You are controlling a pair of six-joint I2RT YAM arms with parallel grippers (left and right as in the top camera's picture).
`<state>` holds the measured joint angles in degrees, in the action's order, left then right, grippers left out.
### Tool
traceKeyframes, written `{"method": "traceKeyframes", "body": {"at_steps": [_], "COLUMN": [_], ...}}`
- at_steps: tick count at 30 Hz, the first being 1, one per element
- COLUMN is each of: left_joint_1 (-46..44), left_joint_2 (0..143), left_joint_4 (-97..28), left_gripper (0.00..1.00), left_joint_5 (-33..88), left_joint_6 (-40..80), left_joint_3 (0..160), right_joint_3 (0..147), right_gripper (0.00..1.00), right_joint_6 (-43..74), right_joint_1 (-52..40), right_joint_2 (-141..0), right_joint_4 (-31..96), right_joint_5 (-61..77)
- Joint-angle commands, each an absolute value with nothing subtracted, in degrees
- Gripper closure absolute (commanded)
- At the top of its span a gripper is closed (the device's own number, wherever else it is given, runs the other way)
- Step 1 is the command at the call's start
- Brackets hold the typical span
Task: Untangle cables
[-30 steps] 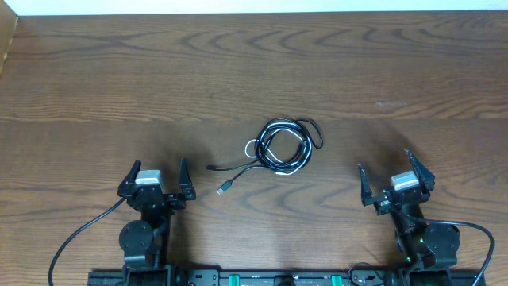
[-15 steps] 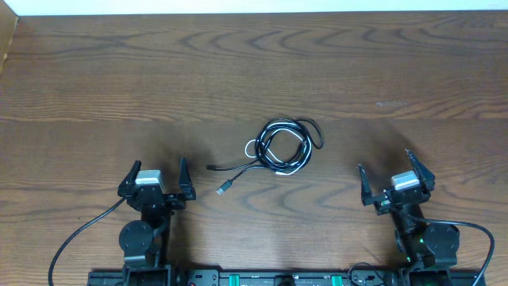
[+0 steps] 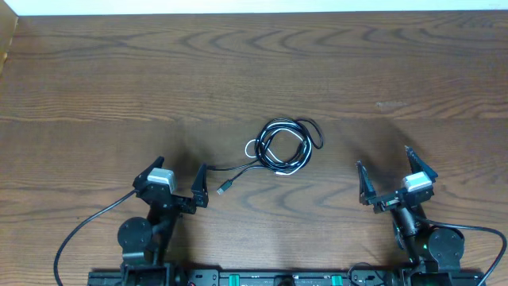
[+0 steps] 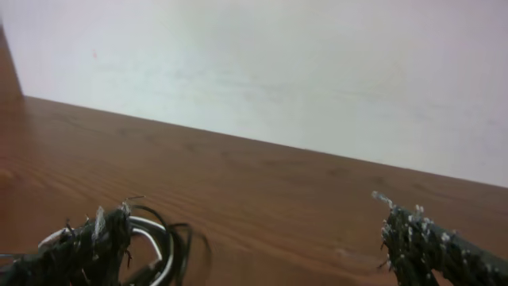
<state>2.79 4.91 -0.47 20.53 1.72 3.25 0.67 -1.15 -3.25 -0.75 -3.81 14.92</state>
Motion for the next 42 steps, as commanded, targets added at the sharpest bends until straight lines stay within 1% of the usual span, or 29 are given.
{"method": "traceKeyframes", "body": {"at_steps": [1,4,5,7,8,10,13,17,23,28,33,34,37,39,42], "left_joint_1": [2.5,2.5,2.5,2.4,2.3,2.0,1.8,1.8,1.8,1.8,1.8,1.8,0.8,-1.4,-8.7], "left_joint_2": [12.3,19.4,25.0,30.1,35.2,39.7,44.1,45.8,43.3,43.6,50.2,54.2,59.7,62.2,64.2], "left_joint_4": [-0.4,-2.3,-5.2,-8.8,-13.1,-17.3,-22.0,-22.7,-22.3,-22.5,-28.3,-30.3,-31.6,-32.0,-32.4], "left_gripper": [0.01,0.01,0.02,0.01,0.01,0.01,0.01,0.01,0.02,0.01,0.02,0.01,0.01,0.01,0.01], "left_joint_5": [23.6,23.6,23.7,24.6,26.6,28.2,28.3,29.0,40.1,45.8,44.9,44.1,43.6,42.6,38.2], "left_joint_6": [2.6,2.6,2.6,2.6,2.7,2.7,2.7,2.7,2.6,2.2,-0.4,-0.4,-0.4,-0.3,-0.2], "left_joint_3": [12.0,18.3,24.0,30.0,37.0,44.1,52.6,58.0,58.2,58.2,58.2,58.2,58.2,58.3,58.5], "right_joint_3": [5.0,9.2,14.1,19.6,26.0,32.8,41.4,50.3,52.3,52.3,52.3,52.3,52.3,52.3,52.3], "right_gripper": [0.01,0.01,0.01,0.01,0.01,0.01,0.01,0.01,0.01,0.01,0.01,0.01,0.01,0.01,0.01], "right_joint_6": [2.8,3.2,3.2,3.0,2.9,2.9,2.9,2.9,2.1,2.1,2.2,3.6,5.3,5.3,5.7], "right_joint_1": [-3.5,-3.5,-3.5,-3.5,-3.5,-3.5,-3.5,-3.5,-3.5,-3.5,-3.5,-3.4,-3.4,-3.5,-3.5], "right_joint_2": [-1.1,-3.1,-6.0,-9.9,-14.9,-20.3,-27.2,-34.4,-36.6,-36.6,-36.9,-37.5,-39.6,-41.9,-46.4], "right_joint_4": [-3.5,-0.8,3.4,7.6,11.6,15.4,20.8,28.0,29.6,29.5,29.1,29.7,32.2,34.1,35.4], "right_joint_5": [16.7,16.5,15.7,15.4,15.4,15.6,15.7,16.3,19.1,23.7,23.6,22.2,18.6,16.6,16.0]}}
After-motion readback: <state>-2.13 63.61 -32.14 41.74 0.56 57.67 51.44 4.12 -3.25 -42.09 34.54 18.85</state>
